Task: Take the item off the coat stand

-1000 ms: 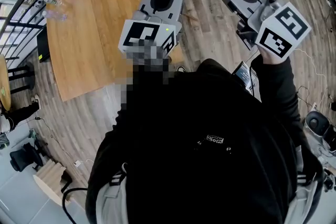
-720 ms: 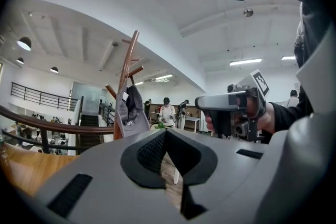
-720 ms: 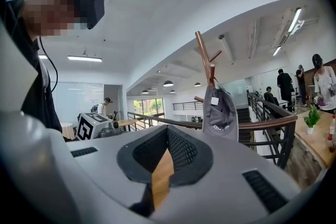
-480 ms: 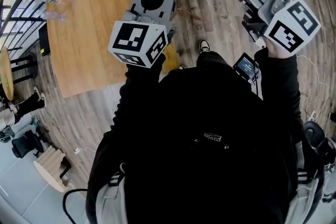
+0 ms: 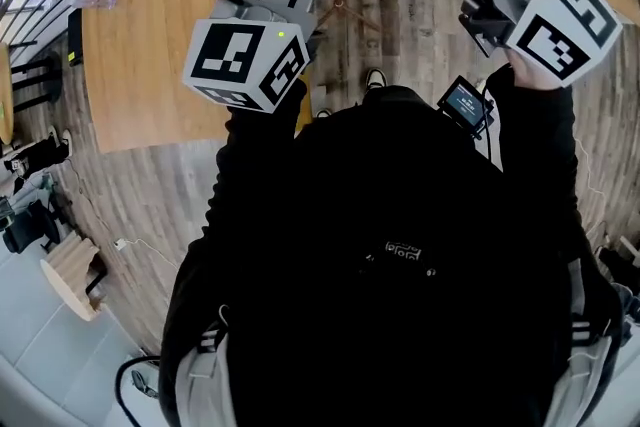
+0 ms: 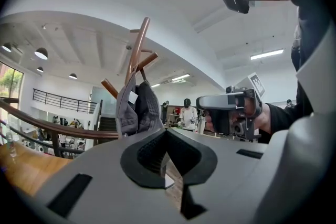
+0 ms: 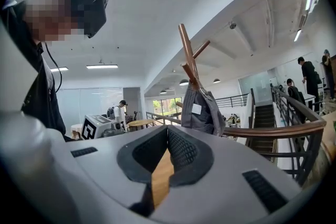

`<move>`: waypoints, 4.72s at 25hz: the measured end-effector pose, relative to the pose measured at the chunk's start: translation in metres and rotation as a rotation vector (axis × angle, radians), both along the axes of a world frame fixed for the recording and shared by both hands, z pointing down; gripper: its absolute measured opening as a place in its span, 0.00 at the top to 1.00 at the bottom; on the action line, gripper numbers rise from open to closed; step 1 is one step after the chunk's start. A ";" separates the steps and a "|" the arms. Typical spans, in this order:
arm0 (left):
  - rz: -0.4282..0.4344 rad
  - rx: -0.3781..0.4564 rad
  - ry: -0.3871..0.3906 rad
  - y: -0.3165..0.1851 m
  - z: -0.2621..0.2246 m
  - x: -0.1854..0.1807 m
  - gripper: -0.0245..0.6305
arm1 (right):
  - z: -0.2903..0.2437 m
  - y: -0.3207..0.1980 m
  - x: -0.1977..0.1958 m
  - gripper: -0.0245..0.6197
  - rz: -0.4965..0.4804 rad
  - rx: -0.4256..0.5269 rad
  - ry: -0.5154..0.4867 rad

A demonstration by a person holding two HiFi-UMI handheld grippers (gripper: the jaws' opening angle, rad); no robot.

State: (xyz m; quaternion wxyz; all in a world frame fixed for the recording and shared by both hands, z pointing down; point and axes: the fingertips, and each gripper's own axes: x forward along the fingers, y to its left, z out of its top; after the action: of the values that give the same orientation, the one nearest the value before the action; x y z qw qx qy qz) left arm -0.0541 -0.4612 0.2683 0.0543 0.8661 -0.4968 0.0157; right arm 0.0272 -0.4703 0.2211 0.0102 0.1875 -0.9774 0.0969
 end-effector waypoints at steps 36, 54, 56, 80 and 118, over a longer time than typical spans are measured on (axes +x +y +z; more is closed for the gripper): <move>-0.063 0.076 -0.001 -0.057 -0.030 -0.018 0.96 | -0.017 -0.059 0.002 0.94 0.002 0.024 -0.009; -0.056 0.104 -0.016 -0.057 -0.045 -0.028 0.96 | -0.032 -0.057 0.004 0.93 0.048 0.053 -0.025; -0.069 0.108 -0.015 -0.058 -0.046 -0.033 0.96 | -0.035 -0.058 0.001 0.93 0.054 0.061 -0.015; -0.059 0.033 0.008 -0.063 -0.024 -0.046 0.59 | -0.007 -0.067 -0.014 0.58 0.111 -0.004 0.068; -0.029 0.057 0.033 -0.111 -0.023 -0.056 0.86 | 0.009 -0.122 -0.039 0.87 0.136 0.034 0.178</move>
State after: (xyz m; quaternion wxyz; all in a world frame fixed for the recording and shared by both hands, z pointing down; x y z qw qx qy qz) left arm -0.1101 -0.5726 0.2450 0.0379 0.8602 -0.5084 -0.0134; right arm -0.0122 -0.5924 0.2302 0.0873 0.2612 -0.9592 0.0640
